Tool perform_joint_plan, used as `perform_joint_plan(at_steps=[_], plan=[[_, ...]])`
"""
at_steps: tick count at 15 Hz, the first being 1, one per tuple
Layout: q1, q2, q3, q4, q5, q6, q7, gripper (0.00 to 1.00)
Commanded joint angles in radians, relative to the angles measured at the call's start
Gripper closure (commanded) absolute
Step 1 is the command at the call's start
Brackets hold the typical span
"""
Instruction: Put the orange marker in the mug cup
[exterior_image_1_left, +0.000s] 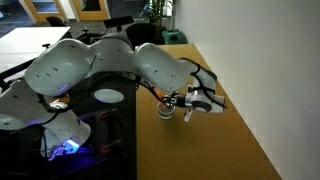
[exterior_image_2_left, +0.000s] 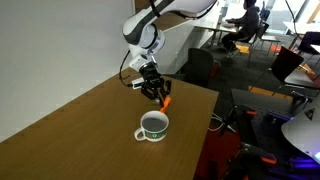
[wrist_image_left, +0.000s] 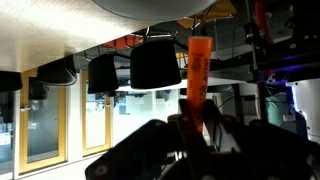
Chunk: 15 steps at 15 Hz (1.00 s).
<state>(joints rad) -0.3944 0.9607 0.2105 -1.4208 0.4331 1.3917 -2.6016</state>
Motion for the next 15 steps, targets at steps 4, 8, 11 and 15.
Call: perform_joint_plan(at_steps=[4,8,11,15], plan=[[0.091,0.002,-0.062,0.017,0.008,0.012,0.023,0.95],[0.129,0.010,-0.082,0.016,0.002,0.092,0.032,0.95],[0.141,0.024,-0.088,0.023,0.004,0.142,0.041,0.95],[0.144,0.037,-0.086,0.026,-0.001,0.186,0.055,0.95]])
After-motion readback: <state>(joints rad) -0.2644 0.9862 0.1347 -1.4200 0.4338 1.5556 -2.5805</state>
